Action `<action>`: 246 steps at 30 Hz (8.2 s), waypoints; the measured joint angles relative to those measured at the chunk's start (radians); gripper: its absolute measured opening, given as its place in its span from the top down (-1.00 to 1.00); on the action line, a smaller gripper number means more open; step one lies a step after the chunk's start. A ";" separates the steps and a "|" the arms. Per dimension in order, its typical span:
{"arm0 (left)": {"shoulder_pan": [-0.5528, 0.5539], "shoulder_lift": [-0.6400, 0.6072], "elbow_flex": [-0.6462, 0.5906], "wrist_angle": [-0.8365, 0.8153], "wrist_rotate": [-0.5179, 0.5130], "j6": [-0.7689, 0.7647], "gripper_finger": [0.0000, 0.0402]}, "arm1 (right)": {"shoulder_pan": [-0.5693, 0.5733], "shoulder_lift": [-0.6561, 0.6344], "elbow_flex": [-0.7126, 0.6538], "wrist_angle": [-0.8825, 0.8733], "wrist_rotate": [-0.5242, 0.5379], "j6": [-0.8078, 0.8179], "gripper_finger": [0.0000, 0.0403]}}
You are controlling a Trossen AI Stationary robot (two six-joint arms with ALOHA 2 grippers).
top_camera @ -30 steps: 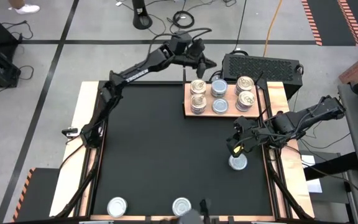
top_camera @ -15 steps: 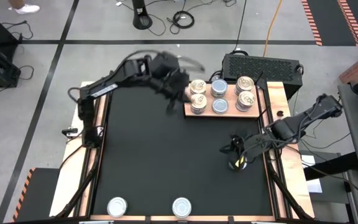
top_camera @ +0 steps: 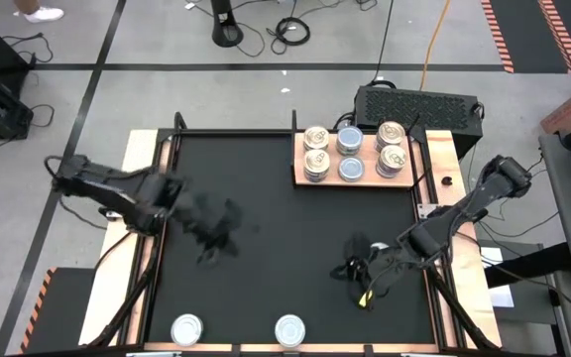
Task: Stack canned seafood by type on shelf
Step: Stack the green tuna can on top of the other green tuna can on the shelf
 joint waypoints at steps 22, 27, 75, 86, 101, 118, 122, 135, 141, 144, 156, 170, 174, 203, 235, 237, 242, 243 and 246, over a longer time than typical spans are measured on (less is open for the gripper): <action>-0.534 0.092 -0.489 0.183 0.018 -0.236 0.73 | 0.002 0.262 0.000 0.454 -0.020 0.093 1.00; -0.519 0.202 -0.489 0.305 0.107 -0.226 0.38 | 0.021 0.281 0.000 0.468 -0.021 0.124 1.00; -0.435 0.385 -0.485 0.353 0.303 0.110 0.97 | 0.069 0.283 0.001 0.437 -0.053 0.066 1.00; -0.262 0.325 -0.490 0.348 0.313 0.114 1.00 | 0.069 0.250 0.001 0.284 -0.123 0.092 1.00; 0.105 0.308 -0.321 0.456 0.367 -0.073 1.00 | 0.045 -0.056 -0.011 -0.299 -0.039 0.078 1.00; 0.334 0.319 -0.309 0.879 0.177 -0.518 1.00 | -0.147 -0.631 -0.278 -0.341 0.143 0.160 1.00; 0.328 0.340 -0.309 0.987 0.092 -0.656 1.00 | -0.191 -0.663 -0.272 -0.344 0.143 0.100 1.00; 0.252 0.543 -0.293 1.271 -0.480 -1.149 1.00 | -0.266 -0.753 -0.272 -0.368 0.092 -0.151 1.00; 0.220 0.697 -0.101 1.283 -0.617 -1.177 1.00 | -0.274 -0.796 -0.272 -0.374 0.051 -0.237 1.00; 0.219 0.781 0.005 1.273 -0.626 -1.165 1.00 | -0.274 -0.819 -0.272 -0.378 0.029 -0.261 1.00; 0.240 0.818 0.128 1.096 -0.484 -0.727 1.00 | -0.274 -0.785 -0.271 -0.707 0.032 -0.127 1.00; 0.252 0.819 0.380 0.932 -0.471 0.304 0.32 | -0.274 -0.736 -0.272 -0.678 0.017 -0.095 1.00; 0.276 0.883 0.524 0.830 -0.490 0.531 0.07 | -0.274 -0.737 -0.272 -0.679 -0.004 -0.033 1.00; 0.320 0.538 0.548 -0.152 -0.734 0.483 -0.31 | -0.518 -0.484 -0.272 -0.399 -0.224 -0.639 0.72; 0.455 -0.344 -0.754 0.815 -0.537 0.367 -0.31 | -0.845 0.171 0.151 -0.635 -0.294 -1.264 -0.33; 0.461 -0.345 -0.754 0.822 -0.536 0.367 -0.31 | -0.857 0.171 0.137 -0.620 -0.280 -1.277 -0.34; 0.477 -0.344 -0.754 0.834 -0.534 0.367 -0.31 | -0.891 0.171 0.091 -0.587 -0.280 -1.292 -0.34; 0.480 -0.344 -0.754 0.834 -0.534 0.366 -0.31 | -0.896 0.171 0.084 -0.584 -0.281 -1.295 -0.34; 0.491 -0.344 -0.754 0.834 -0.534 0.365 -0.31 | -0.908 0.171 0.060 -0.562 -0.285 -1.303 -0.34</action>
